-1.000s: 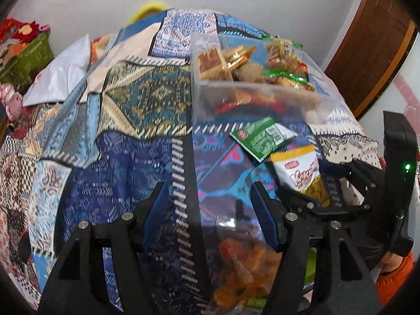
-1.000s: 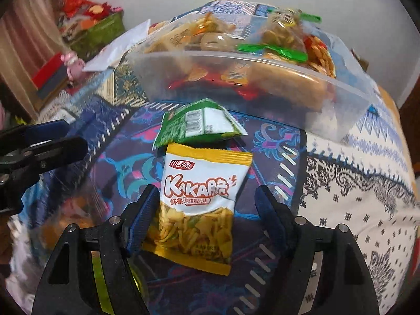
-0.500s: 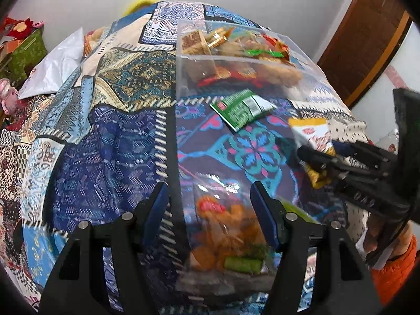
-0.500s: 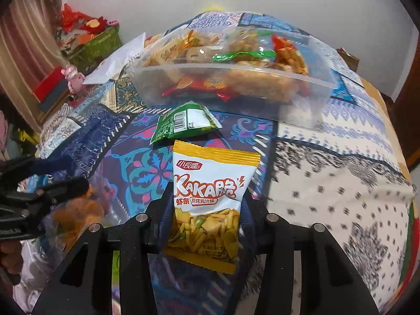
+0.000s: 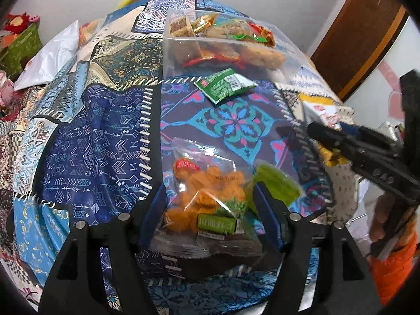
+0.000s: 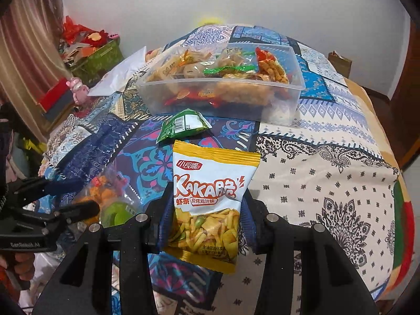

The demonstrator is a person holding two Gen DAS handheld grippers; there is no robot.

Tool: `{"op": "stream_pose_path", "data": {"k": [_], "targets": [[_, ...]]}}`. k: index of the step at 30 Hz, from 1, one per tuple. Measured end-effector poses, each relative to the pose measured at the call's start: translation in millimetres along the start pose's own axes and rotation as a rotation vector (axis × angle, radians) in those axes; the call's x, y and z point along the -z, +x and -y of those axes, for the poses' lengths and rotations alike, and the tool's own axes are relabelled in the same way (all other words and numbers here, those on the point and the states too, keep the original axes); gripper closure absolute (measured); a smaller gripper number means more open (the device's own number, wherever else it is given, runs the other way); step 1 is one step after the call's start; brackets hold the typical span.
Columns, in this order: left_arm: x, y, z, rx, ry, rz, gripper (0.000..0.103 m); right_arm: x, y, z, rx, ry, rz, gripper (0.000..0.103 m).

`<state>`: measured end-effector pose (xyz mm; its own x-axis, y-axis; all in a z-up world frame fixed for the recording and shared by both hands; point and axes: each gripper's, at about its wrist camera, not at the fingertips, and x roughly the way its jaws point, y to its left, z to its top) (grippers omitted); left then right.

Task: Organize snacks
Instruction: 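Carry both bags into the clear box and open both tools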

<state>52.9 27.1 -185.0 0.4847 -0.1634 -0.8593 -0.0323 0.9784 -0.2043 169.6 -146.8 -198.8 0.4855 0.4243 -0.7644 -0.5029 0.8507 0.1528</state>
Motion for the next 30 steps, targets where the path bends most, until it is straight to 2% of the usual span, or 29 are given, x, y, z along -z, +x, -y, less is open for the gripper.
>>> {"op": "stream_pose_path", "data": {"k": [5, 7, 11, 16, 30], "targets": [[2.2, 16.2, -4.2, -0.003, -0.015, -0.039, 0.034, 1.5, -3.9, 0.2, -0.002, -0.001, 0.008, 0.061], [3.1, 21.7, -6.4, 0.001, -0.025, -0.034, 0.037, 1.7, -5.5, 0.1, -0.002, 0.0, 0.011, 0.061], [1.5, 17.9, -8.8, 0.008, -0.03, 0.011, 0.042, -0.2, -8.0, 2.5, 0.002, 0.006, 0.019, 0.061], [-10.6, 2.3, -10.6, 0.005, -0.031, 0.073, 0.042, -7.4, -14.9, 7.6, 0.004, 0.018, 0.043, 0.061], [-91.6, -39.2, 2.4, 0.034, -0.023, 0.273, 0.042, -54.6, -29.9, 24.7, 0.028, 0.028, 0.148, 0.061]]}}
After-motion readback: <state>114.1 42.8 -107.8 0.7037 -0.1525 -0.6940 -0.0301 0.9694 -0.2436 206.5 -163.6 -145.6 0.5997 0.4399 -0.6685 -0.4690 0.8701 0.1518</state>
